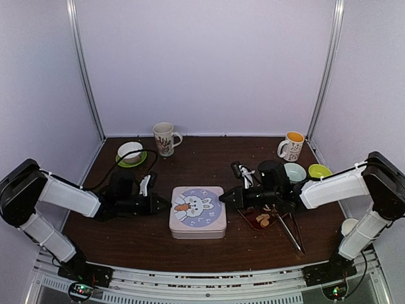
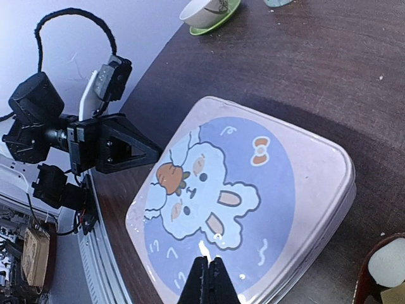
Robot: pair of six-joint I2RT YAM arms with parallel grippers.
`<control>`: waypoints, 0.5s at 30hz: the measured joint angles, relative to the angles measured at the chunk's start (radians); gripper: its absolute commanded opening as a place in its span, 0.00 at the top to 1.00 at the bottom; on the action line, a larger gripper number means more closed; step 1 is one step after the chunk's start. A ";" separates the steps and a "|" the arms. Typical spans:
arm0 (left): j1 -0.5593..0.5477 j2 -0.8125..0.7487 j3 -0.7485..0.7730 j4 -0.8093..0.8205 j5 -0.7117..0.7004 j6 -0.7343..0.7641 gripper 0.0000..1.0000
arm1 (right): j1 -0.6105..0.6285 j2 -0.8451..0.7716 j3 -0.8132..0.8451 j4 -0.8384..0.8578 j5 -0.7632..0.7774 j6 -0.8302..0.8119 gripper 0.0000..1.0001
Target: Pack the chocolate
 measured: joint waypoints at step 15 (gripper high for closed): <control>-0.102 -0.062 -0.015 -0.058 -0.007 -0.030 1.00 | 0.044 0.001 -0.051 -0.023 0.029 -0.009 1.00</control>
